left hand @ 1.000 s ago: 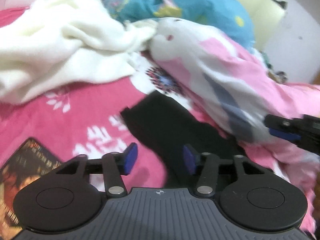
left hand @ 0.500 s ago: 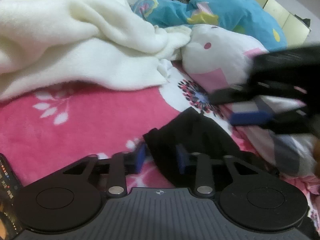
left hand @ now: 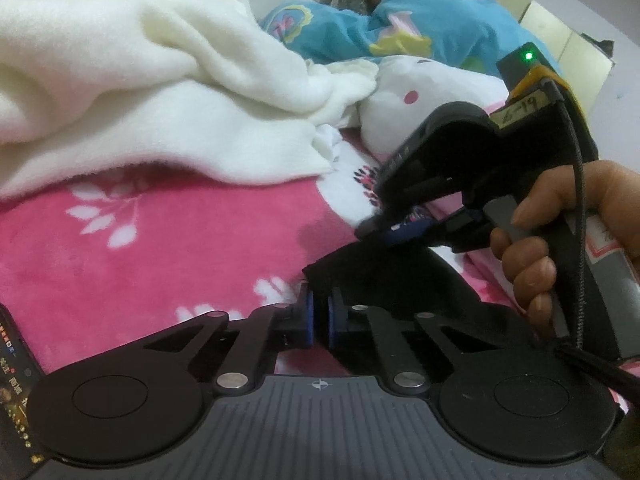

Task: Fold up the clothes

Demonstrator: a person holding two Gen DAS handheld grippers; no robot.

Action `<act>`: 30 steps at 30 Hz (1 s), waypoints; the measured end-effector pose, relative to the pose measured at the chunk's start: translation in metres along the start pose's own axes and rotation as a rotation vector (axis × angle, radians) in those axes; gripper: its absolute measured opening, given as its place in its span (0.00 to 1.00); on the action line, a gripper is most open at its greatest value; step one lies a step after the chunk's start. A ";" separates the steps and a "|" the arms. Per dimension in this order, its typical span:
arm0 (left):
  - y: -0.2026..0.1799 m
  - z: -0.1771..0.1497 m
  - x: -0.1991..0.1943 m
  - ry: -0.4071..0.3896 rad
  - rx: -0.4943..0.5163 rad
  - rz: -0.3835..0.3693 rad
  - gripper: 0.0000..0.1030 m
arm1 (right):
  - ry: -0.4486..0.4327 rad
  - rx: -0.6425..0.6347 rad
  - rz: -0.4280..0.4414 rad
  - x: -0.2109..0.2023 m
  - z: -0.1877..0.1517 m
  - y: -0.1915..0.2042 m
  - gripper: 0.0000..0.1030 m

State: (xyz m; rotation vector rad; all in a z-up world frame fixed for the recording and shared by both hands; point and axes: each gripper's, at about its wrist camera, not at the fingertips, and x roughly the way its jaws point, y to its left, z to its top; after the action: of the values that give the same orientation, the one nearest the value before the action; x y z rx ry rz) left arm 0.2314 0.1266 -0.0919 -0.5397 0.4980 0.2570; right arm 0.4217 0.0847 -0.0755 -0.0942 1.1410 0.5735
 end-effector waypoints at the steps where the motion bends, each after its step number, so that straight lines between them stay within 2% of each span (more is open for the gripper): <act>1: -0.001 -0.001 -0.002 -0.010 0.008 -0.009 0.02 | -0.013 0.013 0.010 -0.003 0.000 -0.004 0.04; 10: -0.034 -0.008 -0.034 -0.168 0.211 -0.104 0.01 | -0.199 0.087 0.130 -0.070 -0.014 -0.035 0.02; 14: -0.048 -0.013 -0.053 -0.221 0.324 -0.196 0.01 | -0.291 0.109 0.163 -0.112 -0.024 -0.049 0.02; 20: -0.065 -0.026 -0.077 -0.247 0.488 -0.367 0.01 | -0.397 0.123 0.124 -0.174 -0.060 -0.079 0.02; 24: -0.075 -0.036 -0.080 -0.232 0.566 -0.439 0.01 | -0.439 0.125 0.061 -0.202 -0.090 -0.102 0.02; 30: -0.089 -0.059 -0.078 -0.162 0.695 -0.505 0.01 | -0.439 0.135 -0.024 -0.203 -0.137 -0.135 0.02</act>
State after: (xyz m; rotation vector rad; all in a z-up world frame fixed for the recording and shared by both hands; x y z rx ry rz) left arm 0.1742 0.0119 -0.0574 0.0477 0.2527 -0.3509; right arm 0.3129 -0.1566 0.0148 0.1294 0.7467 0.4654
